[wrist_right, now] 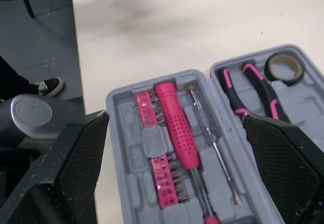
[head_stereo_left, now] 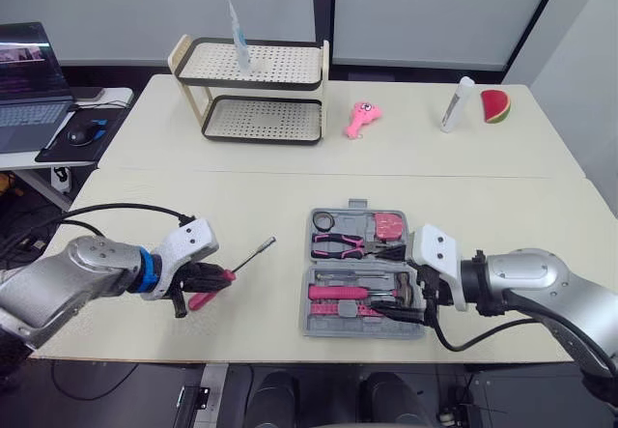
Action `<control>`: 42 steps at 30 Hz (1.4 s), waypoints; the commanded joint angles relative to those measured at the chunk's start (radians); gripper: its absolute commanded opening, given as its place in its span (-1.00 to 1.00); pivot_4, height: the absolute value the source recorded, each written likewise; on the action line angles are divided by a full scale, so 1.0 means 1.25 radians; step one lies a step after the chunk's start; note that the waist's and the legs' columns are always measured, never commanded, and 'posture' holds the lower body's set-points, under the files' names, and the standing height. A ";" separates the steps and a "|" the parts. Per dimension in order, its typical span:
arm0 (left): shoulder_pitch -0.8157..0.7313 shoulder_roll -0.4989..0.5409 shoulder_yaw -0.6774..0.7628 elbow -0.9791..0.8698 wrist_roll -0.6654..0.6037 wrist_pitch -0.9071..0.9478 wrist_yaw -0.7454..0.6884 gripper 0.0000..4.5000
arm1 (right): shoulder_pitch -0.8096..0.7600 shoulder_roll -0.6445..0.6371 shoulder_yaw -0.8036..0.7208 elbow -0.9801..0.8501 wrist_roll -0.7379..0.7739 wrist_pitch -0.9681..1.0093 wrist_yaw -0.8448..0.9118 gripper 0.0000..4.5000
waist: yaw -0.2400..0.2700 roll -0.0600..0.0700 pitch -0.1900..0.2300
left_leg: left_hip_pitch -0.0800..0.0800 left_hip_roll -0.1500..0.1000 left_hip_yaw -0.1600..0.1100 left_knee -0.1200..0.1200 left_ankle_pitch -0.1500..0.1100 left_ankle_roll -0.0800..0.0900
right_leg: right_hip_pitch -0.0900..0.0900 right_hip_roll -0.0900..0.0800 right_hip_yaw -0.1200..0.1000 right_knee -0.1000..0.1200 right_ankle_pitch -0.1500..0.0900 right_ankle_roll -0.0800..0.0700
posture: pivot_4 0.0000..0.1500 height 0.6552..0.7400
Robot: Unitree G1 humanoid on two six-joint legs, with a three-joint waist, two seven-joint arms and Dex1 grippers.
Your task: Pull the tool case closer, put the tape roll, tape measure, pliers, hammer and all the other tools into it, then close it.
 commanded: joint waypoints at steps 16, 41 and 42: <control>-0.044 -0.445 0.169 -0.013 0.135 0.289 0.418 -0.77 | -0.058 0.064 0.065 0.004 -0.065 -0.026 -0.027 1.00 | 0.011 0.000 -0.001 | 0.000 -0.001 0.001 0.001 0.000 0.000 | 0.000 -0.003 0.001 -0.001 0.000 0.000 | 1.00 0.74; 0.170 -0.481 0.373 -0.084 0.198 0.034 0.148 0.98 | 0.013 0.074 0.059 -0.010 -0.120 -0.112 -0.024 1.00 | 0.012 0.003 -0.003 | 0.000 -0.001 0.001 0.000 0.001 -0.003 | 0.001 -0.005 0.002 -0.002 0.000 0.000 | 1.00 0.74; 0.172 -0.499 0.368 -0.079 0.208 0.012 0.153 0.98 | 0.013 0.078 0.064 -0.007 -0.125 -0.119 -0.025 1.00 | 0.013 0.003 -0.003 | 0.000 -0.001 0.001 0.000 0.000 -0.001 | 0.001 -0.005 0.002 -0.002 0.000 0.000 | 1.00 0.74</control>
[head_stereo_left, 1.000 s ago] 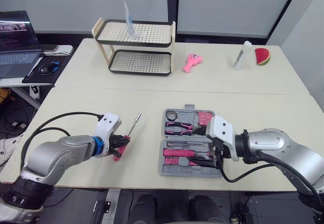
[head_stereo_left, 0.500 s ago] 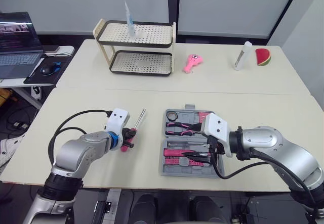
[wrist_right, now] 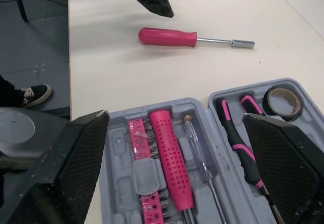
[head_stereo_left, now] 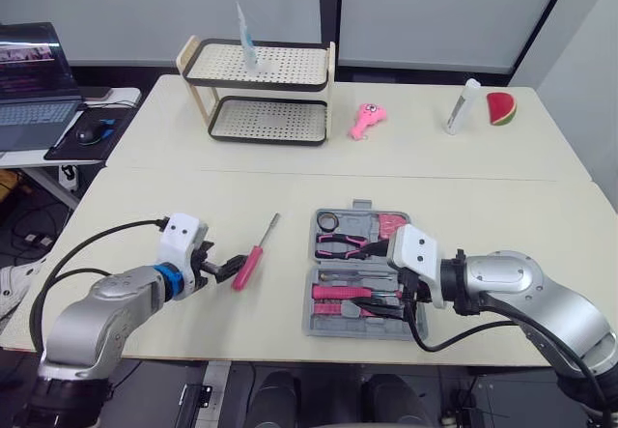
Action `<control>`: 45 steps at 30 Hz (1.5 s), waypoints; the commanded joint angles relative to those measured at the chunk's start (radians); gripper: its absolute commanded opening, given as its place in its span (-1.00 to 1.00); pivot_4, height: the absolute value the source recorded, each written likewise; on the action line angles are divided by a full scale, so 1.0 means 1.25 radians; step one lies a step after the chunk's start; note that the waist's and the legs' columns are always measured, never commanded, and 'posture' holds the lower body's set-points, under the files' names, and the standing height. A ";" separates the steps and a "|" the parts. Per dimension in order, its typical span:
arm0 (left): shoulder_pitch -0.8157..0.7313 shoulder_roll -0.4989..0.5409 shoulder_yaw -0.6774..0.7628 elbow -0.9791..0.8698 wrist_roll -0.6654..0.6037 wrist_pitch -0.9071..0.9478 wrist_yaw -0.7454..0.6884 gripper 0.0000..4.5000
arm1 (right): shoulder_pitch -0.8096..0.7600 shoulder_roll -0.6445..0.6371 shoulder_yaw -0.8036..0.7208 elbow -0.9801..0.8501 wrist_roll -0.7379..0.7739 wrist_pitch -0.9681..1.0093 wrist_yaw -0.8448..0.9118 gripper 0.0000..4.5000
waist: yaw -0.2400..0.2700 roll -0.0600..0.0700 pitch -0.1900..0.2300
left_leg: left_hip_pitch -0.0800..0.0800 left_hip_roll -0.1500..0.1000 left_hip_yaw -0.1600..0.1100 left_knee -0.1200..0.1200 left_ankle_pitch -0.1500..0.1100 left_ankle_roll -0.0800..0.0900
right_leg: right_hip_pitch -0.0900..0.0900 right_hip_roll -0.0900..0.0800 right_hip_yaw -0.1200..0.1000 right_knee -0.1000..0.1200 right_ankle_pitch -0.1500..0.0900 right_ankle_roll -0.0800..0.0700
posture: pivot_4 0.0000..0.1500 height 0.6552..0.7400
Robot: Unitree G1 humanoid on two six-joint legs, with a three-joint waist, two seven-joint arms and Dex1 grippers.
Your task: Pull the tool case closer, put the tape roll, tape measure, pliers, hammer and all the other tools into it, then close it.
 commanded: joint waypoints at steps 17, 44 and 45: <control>-0.080 -0.175 -0.113 0.148 0.217 -0.161 0.086 0.98 | 0.000 0.030 0.006 -0.006 -0.038 -0.042 0.002 1.00 | 0.000 0.000 0.000 | 0.000 0.000 0.000 0.000 0.000 0.001 | 0.000 0.001 0.000 0.000 0.000 0.000 | 1.00 0.74; -0.010 -0.067 -0.060 0.033 0.212 -0.176 -0.077 -0.72 | 0.065 0.007 -0.092 -0.042 -0.017 -0.088 0.017 1.00 | -0.003 0.001 -0.001 | 0.000 0.001 0.000 -0.001 0.000 0.001 | 0.000 0.001 0.000 0.000 0.000 0.000 | 1.00 0.74; 0.001 -0.036 -0.065 0.004 0.202 -0.189 -0.118 -0.72 | 0.086 -0.003 -0.114 -0.045 -0.011 -0.115 0.036 1.00 | -0.001 0.001 -0.001 | 0.000 0.001 0.000 -0.001 0.000 0.001 | 0.000 0.001 0.000 0.000 0.000 0.000 | 1.00 0.74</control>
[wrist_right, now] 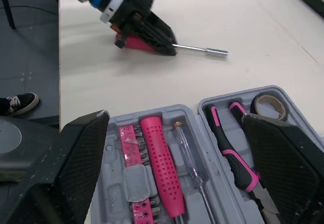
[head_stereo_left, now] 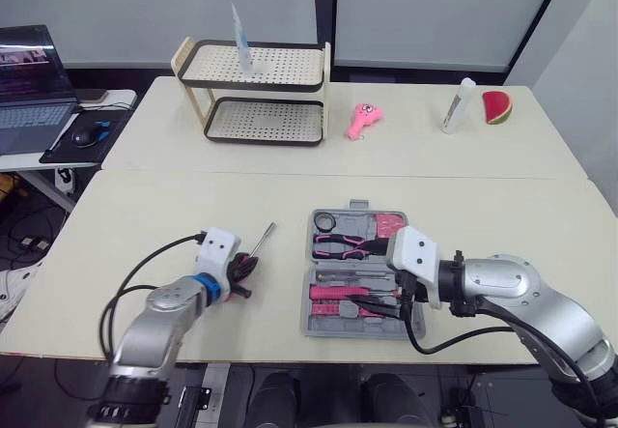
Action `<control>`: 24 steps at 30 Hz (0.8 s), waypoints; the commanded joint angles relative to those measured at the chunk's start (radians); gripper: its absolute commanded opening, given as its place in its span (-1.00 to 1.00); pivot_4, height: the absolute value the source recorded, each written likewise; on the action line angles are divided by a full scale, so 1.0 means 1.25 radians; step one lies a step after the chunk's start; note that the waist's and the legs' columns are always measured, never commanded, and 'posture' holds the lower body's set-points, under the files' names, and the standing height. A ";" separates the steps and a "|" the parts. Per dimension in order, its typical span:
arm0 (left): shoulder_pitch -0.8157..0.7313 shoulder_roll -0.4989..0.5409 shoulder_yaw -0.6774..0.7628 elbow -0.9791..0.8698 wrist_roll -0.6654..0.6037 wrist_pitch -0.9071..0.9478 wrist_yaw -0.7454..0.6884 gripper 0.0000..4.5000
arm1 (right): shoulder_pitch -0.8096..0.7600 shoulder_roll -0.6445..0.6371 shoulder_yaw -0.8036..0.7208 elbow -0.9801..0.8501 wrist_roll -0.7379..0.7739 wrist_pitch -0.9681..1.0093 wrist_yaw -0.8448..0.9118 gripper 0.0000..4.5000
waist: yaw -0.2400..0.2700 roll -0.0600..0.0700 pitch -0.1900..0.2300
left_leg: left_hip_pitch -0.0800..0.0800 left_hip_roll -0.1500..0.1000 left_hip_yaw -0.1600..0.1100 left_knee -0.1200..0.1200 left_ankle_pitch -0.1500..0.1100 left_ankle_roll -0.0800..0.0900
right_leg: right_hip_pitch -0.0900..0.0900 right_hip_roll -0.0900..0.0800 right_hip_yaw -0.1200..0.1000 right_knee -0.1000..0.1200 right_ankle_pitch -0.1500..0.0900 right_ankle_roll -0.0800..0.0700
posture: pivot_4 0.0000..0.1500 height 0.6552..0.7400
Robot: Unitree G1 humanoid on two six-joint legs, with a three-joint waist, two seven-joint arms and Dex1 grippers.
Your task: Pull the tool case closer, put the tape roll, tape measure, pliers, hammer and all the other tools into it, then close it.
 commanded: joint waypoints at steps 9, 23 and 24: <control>-0.031 0.201 -0.149 -0.363 -0.135 0.022 -0.342 -0.72 | 0.221 -0.203 -0.295 -0.046 0.120 -0.099 0.214 1.00 | 0.020 0.001 0.001 | 0.002 -0.001 0.001 0.001 0.000 0.000 | 0.004 0.001 0.001 -0.002 0.000 0.000 | 1.00 0.74; -0.284 0.030 -0.548 -0.276 0.066 0.100 -0.296 -0.72 | 0.339 -0.297 -0.382 -0.074 0.107 -0.050 0.236 1.00 | 0.021 0.002 0.001 | 0.006 -0.001 0.001 0.000 -0.001 0.001 | 0.012 0.003 0.001 -0.006 0.000 0.000 | 1.00 0.74; -0.291 0.019 -0.556 -0.264 0.074 0.103 -0.292 -0.72 | 0.340 -0.300 -0.378 -0.076 0.103 -0.049 0.234 1.00 | 0.020 0.002 0.001 | 0.006 -0.001 0.001 0.000 -0.001 0.001 | 0.012 0.003 0.001 -0.006 0.000 0.000 | 1.00 0.74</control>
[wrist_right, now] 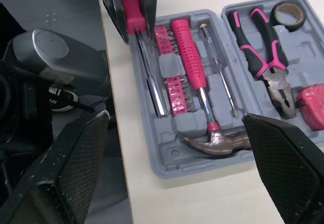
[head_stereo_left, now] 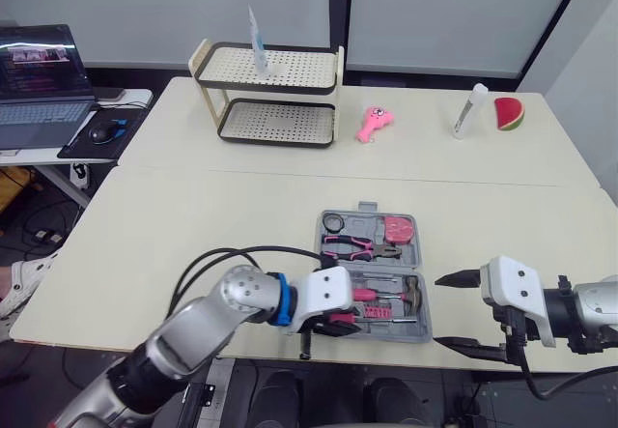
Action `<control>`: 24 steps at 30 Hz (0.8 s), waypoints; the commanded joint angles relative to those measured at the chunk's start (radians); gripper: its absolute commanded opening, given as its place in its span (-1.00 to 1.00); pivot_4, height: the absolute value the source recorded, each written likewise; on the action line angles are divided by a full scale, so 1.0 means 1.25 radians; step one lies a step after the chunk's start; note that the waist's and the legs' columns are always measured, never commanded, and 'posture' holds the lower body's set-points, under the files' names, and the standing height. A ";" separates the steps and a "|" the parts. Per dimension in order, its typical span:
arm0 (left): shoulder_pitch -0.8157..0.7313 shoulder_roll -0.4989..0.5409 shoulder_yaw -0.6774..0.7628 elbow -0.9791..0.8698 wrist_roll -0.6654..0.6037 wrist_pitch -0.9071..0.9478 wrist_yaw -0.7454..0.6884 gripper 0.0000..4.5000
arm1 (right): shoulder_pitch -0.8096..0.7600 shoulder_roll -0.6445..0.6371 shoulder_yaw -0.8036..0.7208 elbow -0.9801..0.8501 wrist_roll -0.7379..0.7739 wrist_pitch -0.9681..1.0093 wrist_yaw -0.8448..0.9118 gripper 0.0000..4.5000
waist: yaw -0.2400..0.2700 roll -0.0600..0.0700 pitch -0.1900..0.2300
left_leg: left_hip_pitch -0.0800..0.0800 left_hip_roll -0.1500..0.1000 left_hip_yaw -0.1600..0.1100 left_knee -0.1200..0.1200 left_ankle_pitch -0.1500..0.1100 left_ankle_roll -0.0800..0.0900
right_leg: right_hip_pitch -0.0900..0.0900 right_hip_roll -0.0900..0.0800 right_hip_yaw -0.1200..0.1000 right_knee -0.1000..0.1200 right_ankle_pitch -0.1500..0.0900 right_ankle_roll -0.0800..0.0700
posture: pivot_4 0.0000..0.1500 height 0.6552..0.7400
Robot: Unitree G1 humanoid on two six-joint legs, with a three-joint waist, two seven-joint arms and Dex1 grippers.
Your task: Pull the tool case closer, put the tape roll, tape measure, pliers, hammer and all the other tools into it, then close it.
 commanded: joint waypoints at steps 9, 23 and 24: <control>-0.037 -0.056 -0.092 0.092 0.103 -0.077 -0.003 -0.72 | 0.000 -0.019 0.000 -0.032 -0.019 0.019 -0.028 1.00 | 0.000 0.000 0.000 | 0.000 0.000 0.000 0.000 0.000 0.000 | 0.000 0.000 0.000 -0.001 0.000 0.000 | 1.00 0.74; -0.035 -0.093 -0.107 0.152 0.162 -0.139 -0.025 -0.72 | 0.008 -0.017 -0.005 -0.046 -0.013 0.031 -0.035 1.00 | 0.000 0.000 0.000 | 0.000 0.000 0.000 0.000 0.000 0.000 | 0.001 0.000 0.000 -0.001 0.000 0.000 | 1.00 0.74; -0.033 -0.090 -0.107 0.152 0.166 -0.146 -0.029 -0.72 | 0.008 -0.017 -0.005 -0.046 -0.013 0.032 -0.035 1.00 | 0.000 0.000 0.000 | 0.000 0.000 0.000 0.000 0.000 0.000 | 0.001 0.000 0.000 -0.001 0.000 0.000 | 1.00 0.74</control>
